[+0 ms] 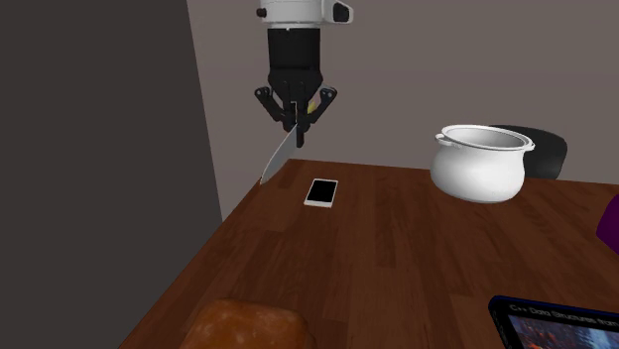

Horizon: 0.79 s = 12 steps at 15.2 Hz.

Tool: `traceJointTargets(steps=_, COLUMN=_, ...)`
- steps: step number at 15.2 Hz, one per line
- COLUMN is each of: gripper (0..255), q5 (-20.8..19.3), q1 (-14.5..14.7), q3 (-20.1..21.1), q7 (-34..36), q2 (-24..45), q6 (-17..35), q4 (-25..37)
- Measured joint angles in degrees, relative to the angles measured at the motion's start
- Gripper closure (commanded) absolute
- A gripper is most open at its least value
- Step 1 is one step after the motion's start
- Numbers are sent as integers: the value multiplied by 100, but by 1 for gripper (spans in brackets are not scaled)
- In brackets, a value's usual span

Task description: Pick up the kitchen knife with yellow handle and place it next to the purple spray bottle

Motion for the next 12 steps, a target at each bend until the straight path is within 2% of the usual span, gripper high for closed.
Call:
traceJointTargets(steps=10, gripper=255, q5=-157, q1=231, q3=0, q7=12, q2=447, q6=-1051, q4=1489)
traceJointTargets(steps=12, gripper=255, q5=-219, q1=313, q3=-10, q7=2, q2=627, q6=-1329, q4=1946)
